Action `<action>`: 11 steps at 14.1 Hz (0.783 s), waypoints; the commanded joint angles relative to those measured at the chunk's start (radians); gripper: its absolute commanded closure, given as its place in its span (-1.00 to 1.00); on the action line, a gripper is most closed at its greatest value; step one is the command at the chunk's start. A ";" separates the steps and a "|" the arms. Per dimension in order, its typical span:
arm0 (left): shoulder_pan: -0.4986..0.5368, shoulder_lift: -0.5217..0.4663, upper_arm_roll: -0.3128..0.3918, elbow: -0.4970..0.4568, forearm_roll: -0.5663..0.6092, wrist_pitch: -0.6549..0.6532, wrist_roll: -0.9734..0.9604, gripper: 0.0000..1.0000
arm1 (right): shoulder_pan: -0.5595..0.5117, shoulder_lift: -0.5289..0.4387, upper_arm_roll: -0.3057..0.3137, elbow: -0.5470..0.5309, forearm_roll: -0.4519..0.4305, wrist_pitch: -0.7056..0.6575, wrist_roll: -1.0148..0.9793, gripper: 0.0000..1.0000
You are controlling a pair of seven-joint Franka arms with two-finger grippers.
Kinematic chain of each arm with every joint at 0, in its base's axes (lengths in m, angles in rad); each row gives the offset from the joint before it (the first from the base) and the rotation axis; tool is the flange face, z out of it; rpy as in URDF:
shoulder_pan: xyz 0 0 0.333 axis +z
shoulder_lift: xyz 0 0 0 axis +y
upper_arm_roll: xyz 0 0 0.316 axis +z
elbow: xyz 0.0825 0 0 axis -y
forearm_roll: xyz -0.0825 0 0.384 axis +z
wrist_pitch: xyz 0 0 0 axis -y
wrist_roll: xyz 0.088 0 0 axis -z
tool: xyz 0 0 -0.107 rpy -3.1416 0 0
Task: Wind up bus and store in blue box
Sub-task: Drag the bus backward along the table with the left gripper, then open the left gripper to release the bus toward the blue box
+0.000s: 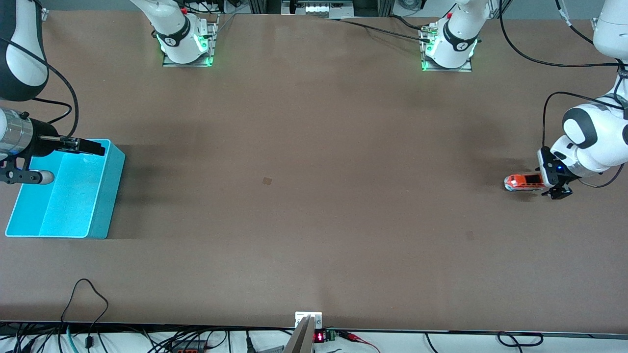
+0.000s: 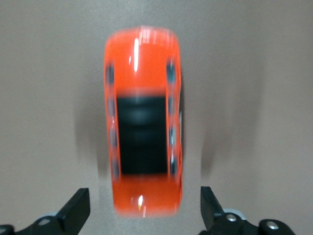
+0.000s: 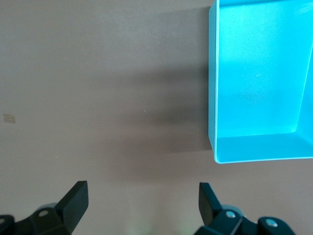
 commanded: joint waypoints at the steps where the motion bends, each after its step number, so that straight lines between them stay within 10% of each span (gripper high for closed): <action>1: 0.010 -0.009 -0.014 0.018 0.011 -0.015 0.016 -1.00 | 0.000 -0.005 0.004 0.003 -0.006 -0.012 0.001 -1.00; 11: 0.012 -0.167 -0.037 0.086 0.007 -0.347 -0.097 -1.00 | -0.005 -0.005 0.004 0.003 -0.006 -0.012 -0.002 -1.00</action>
